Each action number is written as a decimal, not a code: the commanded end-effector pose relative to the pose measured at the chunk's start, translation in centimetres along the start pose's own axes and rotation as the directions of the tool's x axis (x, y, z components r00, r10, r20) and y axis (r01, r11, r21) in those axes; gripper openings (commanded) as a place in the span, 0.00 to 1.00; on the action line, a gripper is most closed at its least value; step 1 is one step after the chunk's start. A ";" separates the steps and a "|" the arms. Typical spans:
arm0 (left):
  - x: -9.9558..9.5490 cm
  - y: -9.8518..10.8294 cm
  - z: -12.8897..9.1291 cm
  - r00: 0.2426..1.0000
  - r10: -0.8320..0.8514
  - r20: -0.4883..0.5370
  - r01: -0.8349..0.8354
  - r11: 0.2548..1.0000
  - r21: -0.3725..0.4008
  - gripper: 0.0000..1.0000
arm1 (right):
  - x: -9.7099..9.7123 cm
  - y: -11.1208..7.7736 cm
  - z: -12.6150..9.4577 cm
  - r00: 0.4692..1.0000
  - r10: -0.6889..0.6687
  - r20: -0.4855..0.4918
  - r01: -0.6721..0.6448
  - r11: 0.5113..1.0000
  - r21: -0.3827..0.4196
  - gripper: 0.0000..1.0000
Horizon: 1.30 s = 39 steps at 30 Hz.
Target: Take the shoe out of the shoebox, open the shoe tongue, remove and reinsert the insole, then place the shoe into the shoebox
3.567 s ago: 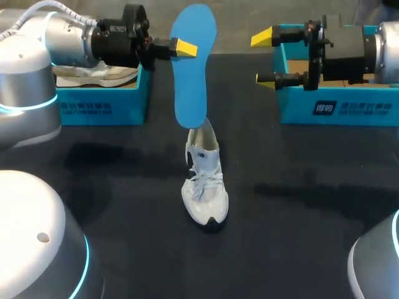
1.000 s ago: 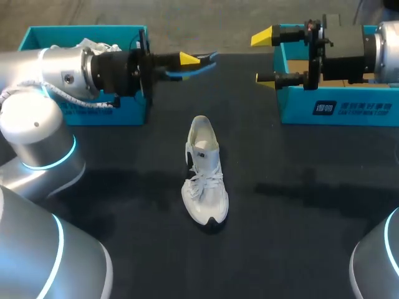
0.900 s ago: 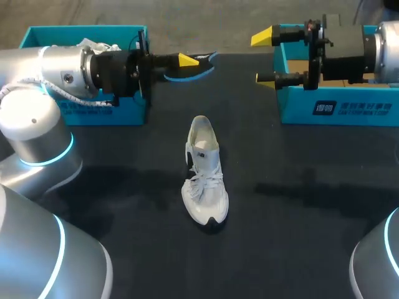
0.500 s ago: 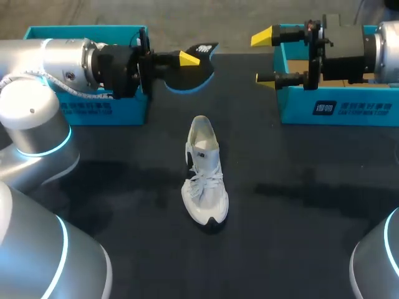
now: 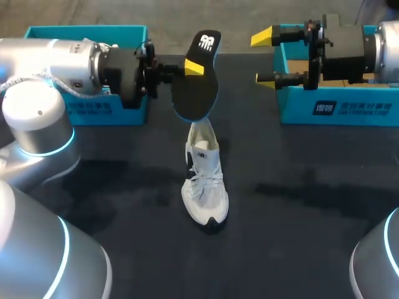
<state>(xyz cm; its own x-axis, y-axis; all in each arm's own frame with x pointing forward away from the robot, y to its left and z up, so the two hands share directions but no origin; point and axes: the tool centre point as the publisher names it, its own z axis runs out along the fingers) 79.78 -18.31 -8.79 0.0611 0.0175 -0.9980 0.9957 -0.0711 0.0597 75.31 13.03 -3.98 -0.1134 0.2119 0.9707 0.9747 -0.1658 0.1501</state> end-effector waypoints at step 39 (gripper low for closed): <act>-1.4 1.0 3.5 0.997 0.016 0.080 -0.015 1.000 -0.014 0.00 | 0.6 -2.6 7.6 1.000 0.017 -0.018 -0.014 0.986 0.165 0.45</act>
<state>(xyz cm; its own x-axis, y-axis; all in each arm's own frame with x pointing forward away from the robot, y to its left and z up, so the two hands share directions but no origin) 80.45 -21.58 -7.30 0.0673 -0.0581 -0.9960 0.9956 -0.0611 0.0708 74.11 20.38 -5.06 -0.1027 0.1899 0.9764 0.9944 -0.0061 0.1058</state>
